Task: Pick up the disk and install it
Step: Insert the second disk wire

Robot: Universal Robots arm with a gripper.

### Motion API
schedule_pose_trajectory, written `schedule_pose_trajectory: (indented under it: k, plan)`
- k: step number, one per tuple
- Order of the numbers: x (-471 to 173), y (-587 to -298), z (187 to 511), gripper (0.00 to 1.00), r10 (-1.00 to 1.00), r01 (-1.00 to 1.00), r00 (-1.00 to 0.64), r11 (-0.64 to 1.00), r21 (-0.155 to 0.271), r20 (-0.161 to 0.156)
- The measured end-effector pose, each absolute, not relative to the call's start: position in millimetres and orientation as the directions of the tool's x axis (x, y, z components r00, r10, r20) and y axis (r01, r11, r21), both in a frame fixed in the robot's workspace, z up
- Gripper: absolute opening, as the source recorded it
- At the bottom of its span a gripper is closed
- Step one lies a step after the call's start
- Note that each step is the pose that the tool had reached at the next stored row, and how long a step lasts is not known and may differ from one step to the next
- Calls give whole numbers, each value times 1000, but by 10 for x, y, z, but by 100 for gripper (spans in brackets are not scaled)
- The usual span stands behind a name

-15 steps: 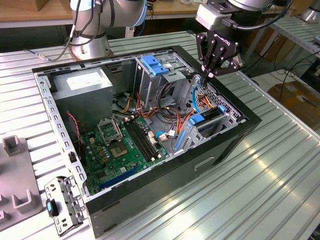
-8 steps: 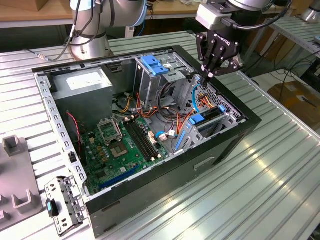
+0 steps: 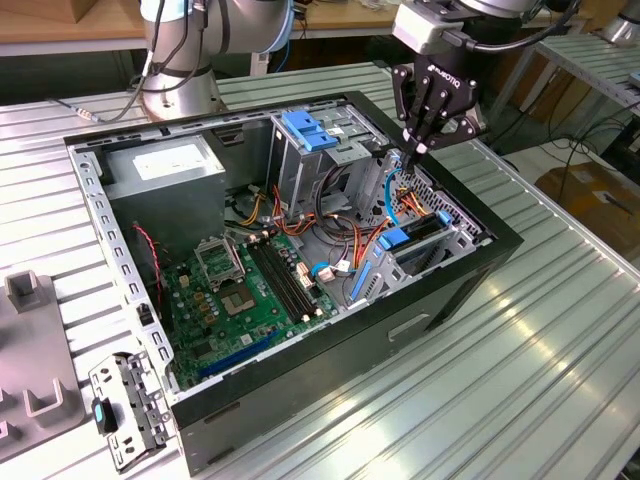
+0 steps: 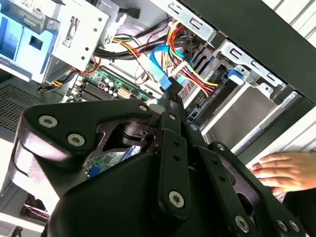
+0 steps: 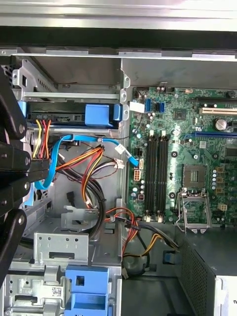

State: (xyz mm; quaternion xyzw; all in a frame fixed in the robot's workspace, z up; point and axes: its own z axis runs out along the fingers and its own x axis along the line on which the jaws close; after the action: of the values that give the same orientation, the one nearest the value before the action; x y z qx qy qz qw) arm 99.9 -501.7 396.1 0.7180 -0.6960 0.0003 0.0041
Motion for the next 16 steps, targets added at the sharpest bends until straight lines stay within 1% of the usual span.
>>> schedule_pose_trajectory:
  k: [5,7,16]
  plan:
    - [1033,-4971,3946,11,-997,-999,31,-30,17,65]
    - [1035,-4925,3938,11,-996,-999,30,-29,20,80]
    - [1039,-4772,3936,11,-995,-999,28,-26,21,98]
